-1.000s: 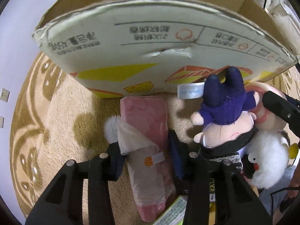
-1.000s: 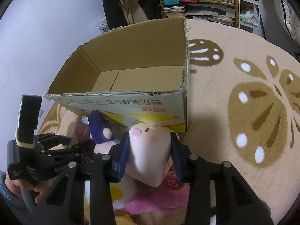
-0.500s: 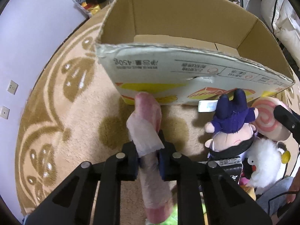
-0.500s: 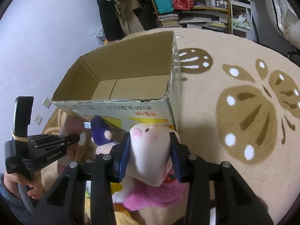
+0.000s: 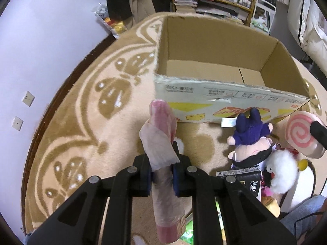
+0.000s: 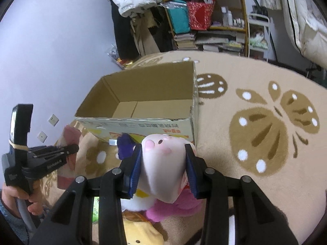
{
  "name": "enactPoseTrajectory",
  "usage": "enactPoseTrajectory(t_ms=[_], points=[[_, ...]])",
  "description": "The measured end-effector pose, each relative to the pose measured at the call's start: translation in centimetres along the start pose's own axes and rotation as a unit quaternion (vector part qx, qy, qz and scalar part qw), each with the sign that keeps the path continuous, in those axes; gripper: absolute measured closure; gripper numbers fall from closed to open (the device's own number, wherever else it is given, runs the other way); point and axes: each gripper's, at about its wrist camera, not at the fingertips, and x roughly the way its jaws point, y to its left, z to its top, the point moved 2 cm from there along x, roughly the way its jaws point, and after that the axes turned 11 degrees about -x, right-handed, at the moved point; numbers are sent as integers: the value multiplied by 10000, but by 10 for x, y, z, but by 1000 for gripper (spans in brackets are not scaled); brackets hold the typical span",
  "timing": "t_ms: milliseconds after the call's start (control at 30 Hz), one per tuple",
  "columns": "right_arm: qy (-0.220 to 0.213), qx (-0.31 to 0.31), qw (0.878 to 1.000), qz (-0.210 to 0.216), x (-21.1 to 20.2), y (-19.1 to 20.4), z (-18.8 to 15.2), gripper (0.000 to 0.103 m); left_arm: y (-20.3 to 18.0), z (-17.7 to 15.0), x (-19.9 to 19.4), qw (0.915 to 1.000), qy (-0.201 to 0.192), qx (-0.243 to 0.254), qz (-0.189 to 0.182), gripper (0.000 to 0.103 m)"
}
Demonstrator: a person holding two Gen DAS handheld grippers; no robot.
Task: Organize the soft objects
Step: 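Lift the pink marshmallow plush and pink roll and carry both over the box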
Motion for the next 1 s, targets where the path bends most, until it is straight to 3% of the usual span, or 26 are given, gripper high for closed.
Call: enactPoseTrajectory(t_ms=[167,367,800,1000], points=[[-107,-251,9994,-189,-12,16,1,61,55,-1,6,9995,-238,-199,-50,89],[-337,-354,9984,-275,-26,26,4,61,85,7,-3,9973,-670,-311,21,89],[-1224,-398,9916,-155,-65,32,25,61,92,21,-47,9876,-1524,-321,-174,89],[-1345,-455,9898,-113,-62,35,33,61,80,32,-67,9805,-1938,-160,-295,89]])
